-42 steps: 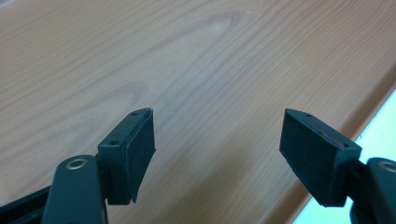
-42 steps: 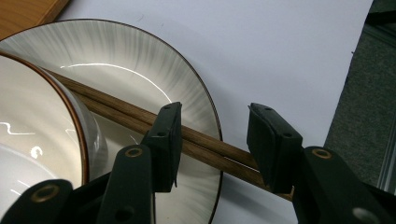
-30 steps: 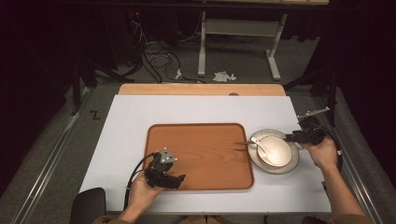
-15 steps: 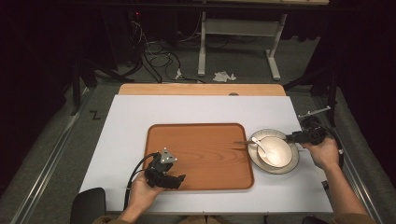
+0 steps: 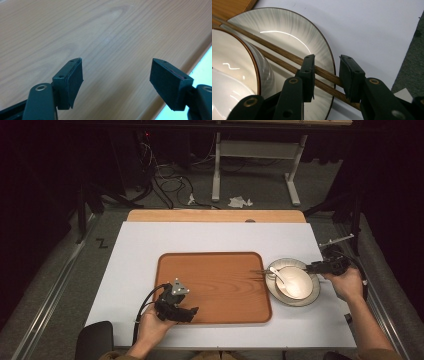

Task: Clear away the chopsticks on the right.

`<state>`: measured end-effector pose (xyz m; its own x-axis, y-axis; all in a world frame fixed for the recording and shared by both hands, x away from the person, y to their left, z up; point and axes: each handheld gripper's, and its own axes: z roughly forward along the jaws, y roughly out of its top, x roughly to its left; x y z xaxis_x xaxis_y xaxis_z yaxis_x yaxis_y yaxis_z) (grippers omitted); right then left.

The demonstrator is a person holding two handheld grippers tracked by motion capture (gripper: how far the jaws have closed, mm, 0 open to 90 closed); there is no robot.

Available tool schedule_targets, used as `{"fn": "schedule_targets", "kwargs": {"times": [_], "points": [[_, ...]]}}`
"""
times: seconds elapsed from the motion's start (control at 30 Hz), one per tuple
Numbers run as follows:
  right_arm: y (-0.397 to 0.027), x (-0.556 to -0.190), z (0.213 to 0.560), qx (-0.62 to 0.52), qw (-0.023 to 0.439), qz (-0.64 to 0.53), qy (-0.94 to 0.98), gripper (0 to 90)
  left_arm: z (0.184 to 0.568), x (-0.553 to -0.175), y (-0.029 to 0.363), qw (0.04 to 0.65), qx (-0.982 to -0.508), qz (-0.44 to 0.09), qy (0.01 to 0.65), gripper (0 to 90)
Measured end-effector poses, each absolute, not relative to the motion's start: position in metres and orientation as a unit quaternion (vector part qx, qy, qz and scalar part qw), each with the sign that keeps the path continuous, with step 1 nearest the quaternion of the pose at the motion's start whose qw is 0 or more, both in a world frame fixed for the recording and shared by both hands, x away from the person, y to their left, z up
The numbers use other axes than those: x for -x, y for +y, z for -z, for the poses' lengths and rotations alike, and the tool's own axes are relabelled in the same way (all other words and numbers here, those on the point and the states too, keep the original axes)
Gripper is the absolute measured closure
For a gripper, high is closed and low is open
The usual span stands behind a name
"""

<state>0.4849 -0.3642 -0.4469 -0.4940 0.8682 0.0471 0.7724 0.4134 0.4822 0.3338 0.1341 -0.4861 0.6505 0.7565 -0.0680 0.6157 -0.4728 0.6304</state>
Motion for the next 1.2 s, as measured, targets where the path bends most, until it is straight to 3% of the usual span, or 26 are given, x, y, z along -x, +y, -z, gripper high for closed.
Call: {"fn": "schedule_targets", "kwargs": {"times": [0.33,0.63,1.2], "points": [[-0.3668,-0.4829,0.4466,-0.489,0.107,-0.220,0.837,63.9,0.4873,-0.3343,0.1324,0.315,-0.853,-0.109,0.401,26.8],[-0.3639,-0.4824,0.4461,-0.489,0.117,-0.224,0.835,71.4,0.4861,-0.3338,0.1342,0.318,-0.851,-0.110,0.402,26.8],[-0.3604,-0.4836,0.4478,-0.464,0.118,-0.214,0.851,65.5,0.4871,-0.3345,0.1331,0.316,-0.853,-0.109,0.402,26.8]]}}
